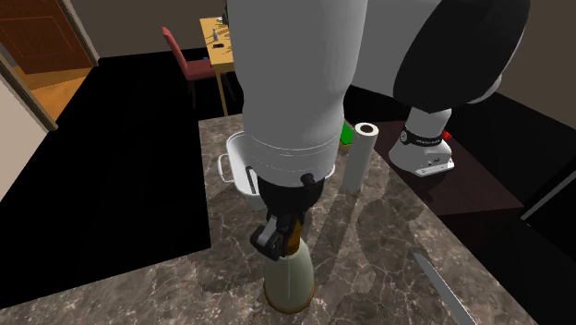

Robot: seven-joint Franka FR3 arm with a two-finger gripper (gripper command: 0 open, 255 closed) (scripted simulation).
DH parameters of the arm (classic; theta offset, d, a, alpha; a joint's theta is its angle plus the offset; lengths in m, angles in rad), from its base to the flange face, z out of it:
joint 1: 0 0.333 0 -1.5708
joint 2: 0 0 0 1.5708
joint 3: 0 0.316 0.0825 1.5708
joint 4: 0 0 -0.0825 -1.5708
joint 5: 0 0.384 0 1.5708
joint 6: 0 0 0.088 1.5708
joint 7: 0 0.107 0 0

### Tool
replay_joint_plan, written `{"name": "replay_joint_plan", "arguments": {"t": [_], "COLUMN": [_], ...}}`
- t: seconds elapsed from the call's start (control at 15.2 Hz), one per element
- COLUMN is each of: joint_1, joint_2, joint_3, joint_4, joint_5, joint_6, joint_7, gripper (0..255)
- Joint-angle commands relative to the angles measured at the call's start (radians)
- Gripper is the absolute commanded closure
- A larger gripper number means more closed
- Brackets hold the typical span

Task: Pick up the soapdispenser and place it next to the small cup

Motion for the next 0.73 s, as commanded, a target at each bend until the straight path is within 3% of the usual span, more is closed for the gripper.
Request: {"name": "replay_joint_plan", "arguments": {"t": [0.0,0.66], "joint_1": [0.0,0.009], "joint_2": [-0.006,-0.024], "joint_3": [0.002,0.011], "joint_4": [0.017,0.129], "joint_5": [0.005,0.022], "joint_6": [-0.021,-0.145], "joint_7": [-0.004,-0.022], "gripper": [255,255]}}
